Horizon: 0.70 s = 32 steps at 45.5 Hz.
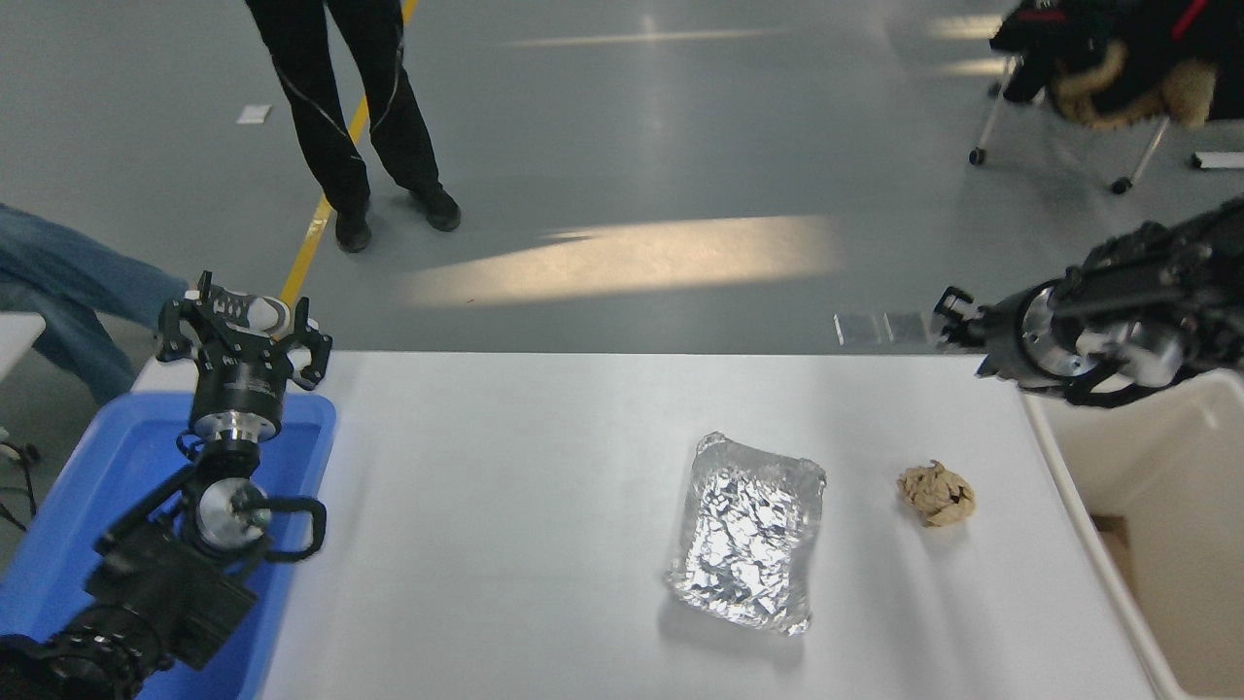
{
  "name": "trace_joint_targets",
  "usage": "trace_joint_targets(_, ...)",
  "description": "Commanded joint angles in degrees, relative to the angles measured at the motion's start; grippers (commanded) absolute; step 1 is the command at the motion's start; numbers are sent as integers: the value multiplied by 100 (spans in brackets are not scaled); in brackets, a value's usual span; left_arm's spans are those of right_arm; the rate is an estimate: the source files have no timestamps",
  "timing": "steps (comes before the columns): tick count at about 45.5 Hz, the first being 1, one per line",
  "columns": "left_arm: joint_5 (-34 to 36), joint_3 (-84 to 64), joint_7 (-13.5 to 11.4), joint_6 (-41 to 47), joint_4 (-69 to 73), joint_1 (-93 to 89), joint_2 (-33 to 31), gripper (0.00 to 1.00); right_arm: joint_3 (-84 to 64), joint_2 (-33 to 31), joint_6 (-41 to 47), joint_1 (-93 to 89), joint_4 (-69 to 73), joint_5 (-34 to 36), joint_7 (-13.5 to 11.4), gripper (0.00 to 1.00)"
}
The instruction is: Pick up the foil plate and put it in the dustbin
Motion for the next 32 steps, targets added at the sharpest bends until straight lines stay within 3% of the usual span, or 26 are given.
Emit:
trace_joint_targets(1,-9,0,-4,4,4,1,-1,99,-33,695,913,1533,1043,61,-9,100)
trace_joint_targets(17,-9,0,-4,4,4,1,-1,99,231,757,3506,3326,1103,114,0,100)
trace_joint_targets(32,-9,0,-4,4,4,1,-1,99,354,713,3876,3635,1103,193,-17,100)
